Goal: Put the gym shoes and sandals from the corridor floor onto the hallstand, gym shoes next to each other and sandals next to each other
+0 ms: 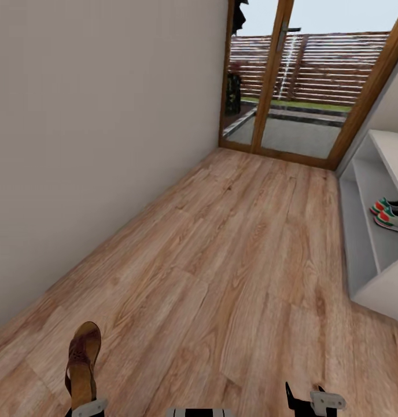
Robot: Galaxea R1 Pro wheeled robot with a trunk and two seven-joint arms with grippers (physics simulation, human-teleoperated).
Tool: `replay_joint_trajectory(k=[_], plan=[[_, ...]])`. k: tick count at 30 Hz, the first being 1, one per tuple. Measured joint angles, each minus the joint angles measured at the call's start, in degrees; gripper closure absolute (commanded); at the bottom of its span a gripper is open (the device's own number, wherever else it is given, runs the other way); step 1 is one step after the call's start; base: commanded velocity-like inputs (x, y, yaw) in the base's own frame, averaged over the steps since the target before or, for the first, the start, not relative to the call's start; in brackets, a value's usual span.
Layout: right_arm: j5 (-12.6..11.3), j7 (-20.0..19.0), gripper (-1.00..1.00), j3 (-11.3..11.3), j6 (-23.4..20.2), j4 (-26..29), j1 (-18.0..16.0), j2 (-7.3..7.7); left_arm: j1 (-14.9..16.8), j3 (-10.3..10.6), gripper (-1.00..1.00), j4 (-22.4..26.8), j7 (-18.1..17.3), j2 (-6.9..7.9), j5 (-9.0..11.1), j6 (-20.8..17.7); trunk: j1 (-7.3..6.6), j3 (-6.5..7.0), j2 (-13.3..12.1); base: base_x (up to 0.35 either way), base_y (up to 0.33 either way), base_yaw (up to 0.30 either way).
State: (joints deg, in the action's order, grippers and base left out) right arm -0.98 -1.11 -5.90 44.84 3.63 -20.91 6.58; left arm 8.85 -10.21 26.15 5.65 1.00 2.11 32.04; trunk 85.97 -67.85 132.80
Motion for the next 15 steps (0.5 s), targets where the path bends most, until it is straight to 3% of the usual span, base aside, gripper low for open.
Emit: replay_joint_trajectory(k=[15], plan=[[0.0, 0.0, -1.00, 0.0, 0.0, 0.0, 0.0, -0.02, 0.0, 0.0, 1.00, -0.1, 0.0, -0.02, 0.0, 0.0, 0.01, 0.00, 0.0, -0.015, -0.005, 0.279]])
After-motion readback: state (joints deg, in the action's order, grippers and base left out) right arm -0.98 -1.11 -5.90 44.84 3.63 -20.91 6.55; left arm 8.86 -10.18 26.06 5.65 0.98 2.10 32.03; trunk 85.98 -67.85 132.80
